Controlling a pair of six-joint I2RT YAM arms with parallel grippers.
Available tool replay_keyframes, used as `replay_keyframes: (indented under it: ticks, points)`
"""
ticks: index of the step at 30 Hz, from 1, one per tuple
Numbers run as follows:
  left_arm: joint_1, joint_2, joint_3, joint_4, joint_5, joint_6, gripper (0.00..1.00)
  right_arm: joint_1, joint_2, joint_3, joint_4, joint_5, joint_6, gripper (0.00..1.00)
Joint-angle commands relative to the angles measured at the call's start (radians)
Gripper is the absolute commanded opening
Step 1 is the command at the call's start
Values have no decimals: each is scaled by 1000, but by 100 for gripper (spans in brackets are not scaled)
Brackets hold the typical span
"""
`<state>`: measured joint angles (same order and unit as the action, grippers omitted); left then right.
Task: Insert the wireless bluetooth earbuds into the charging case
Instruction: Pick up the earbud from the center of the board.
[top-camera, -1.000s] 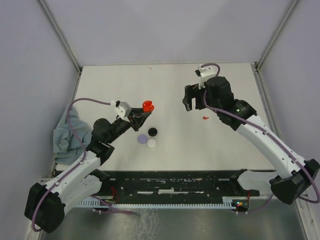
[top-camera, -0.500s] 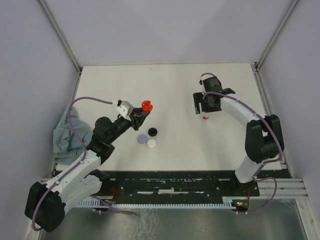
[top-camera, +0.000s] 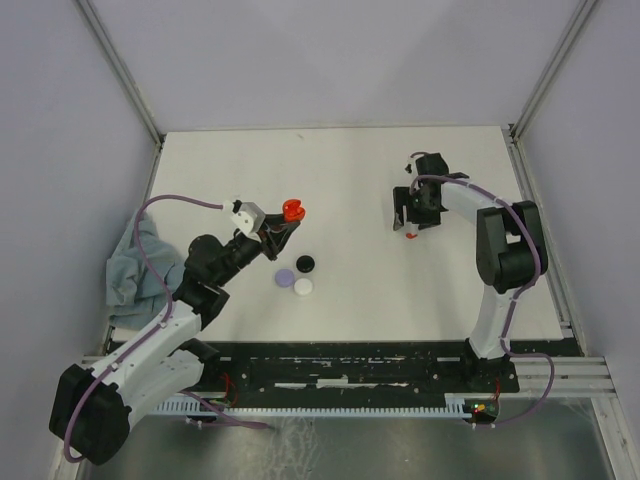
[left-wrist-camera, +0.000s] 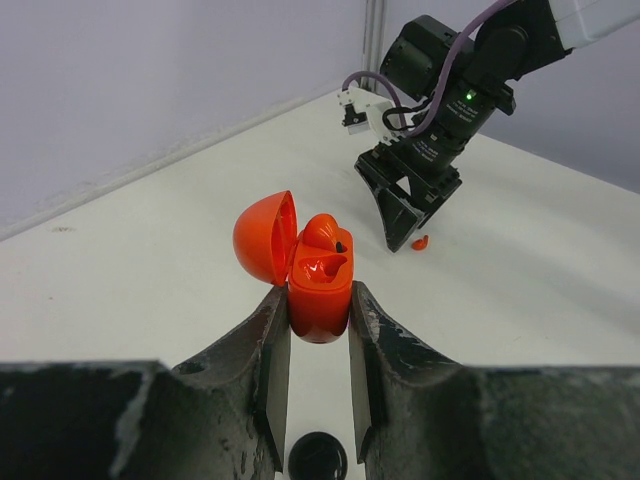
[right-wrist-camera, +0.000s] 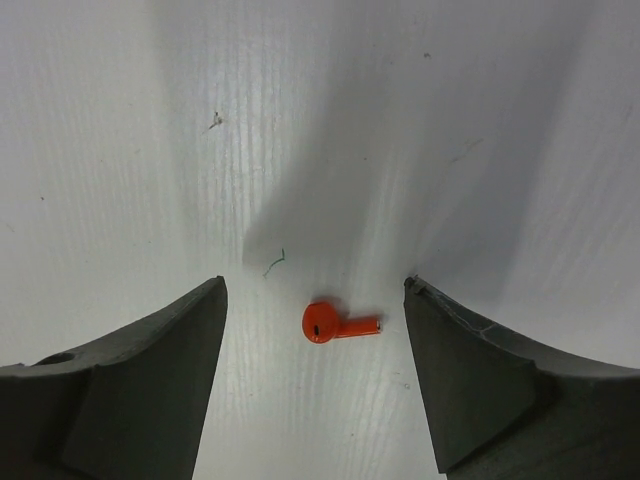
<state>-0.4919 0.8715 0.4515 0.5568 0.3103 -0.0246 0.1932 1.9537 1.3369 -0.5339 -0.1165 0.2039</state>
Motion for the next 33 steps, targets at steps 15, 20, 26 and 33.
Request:
replay_keyframes:
  ticks: [15, 20, 26, 33]
  points:
    - [2, -26, -7, 99, -2, -3, 3, 4, -53, -80, -103, -106, 78, 67]
    - [2, -25, -7, 99, -2, -3, 3, 27, -79, -91, -138, -74, 88, 65]
    - [2, -20, -6, 98, -4, -3, 3, 71, -82, -43, -172, 87, 75, 60]
    - [2, -18, -5, 99, -5, -3, 3, 111, -39, 50, -214, 207, 24, 56]
